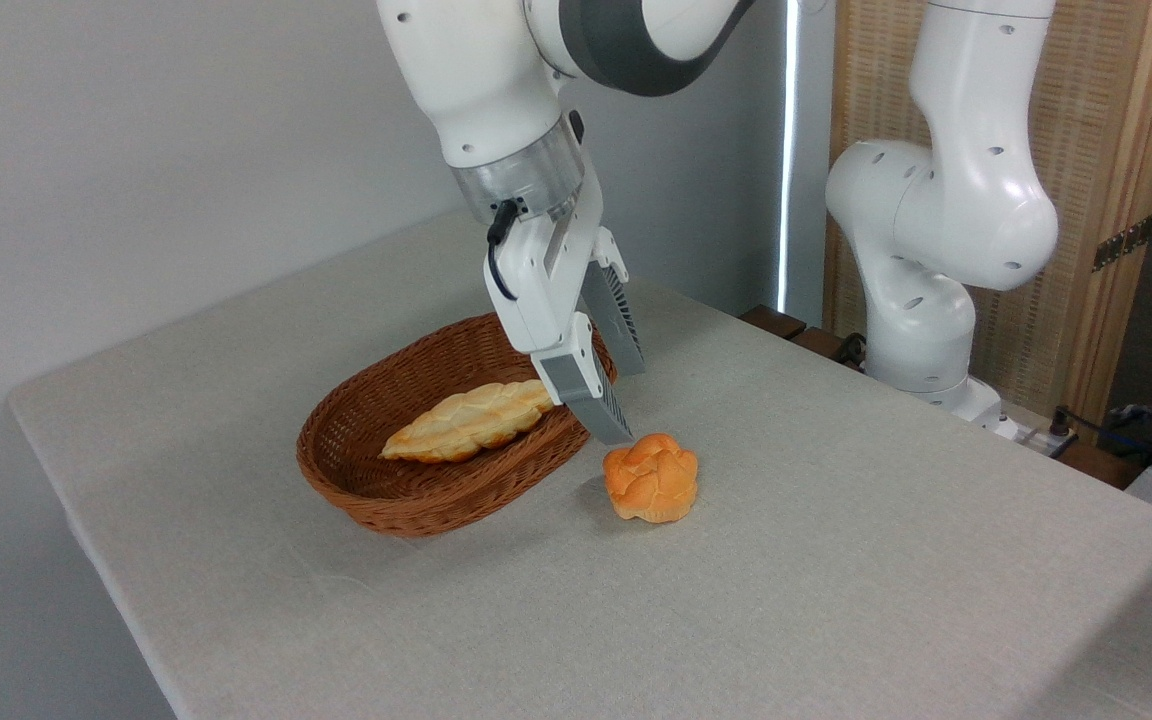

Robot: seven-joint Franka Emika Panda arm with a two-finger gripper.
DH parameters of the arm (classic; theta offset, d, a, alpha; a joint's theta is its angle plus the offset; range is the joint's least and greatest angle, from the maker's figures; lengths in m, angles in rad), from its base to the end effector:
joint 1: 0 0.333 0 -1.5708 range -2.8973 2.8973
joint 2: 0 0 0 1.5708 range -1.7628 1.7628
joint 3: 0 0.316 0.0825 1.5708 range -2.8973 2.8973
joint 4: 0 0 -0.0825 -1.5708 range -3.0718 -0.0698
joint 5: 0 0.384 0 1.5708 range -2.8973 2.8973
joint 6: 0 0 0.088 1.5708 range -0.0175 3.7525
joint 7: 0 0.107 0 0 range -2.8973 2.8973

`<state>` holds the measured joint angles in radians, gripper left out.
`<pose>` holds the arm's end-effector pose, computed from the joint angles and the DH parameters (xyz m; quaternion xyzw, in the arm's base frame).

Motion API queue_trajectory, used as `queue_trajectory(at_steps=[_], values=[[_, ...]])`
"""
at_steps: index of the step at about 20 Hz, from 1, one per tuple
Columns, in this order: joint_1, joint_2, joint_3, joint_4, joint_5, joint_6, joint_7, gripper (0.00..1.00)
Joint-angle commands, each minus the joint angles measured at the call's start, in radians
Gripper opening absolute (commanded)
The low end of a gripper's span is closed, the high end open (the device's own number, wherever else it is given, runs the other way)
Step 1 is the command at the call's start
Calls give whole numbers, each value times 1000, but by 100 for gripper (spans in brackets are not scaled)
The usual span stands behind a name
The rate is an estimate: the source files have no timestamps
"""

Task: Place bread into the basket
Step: 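Lower the open gripper around the orange bread roll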

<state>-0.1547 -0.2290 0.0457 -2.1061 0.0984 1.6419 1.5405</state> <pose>0.4589 -0.0391 0.4980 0.6657 -0.7357 -0.1168 0.0443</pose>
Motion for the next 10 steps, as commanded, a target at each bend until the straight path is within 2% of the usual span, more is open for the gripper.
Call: queue_trajectory(at_steps=[1,3,10], values=[[-34,-44,10,-74,32,30,39,100],[-63,-47,10,-112,89,61,36,100],[-80,-47,10,-170,92,119,35,100]])
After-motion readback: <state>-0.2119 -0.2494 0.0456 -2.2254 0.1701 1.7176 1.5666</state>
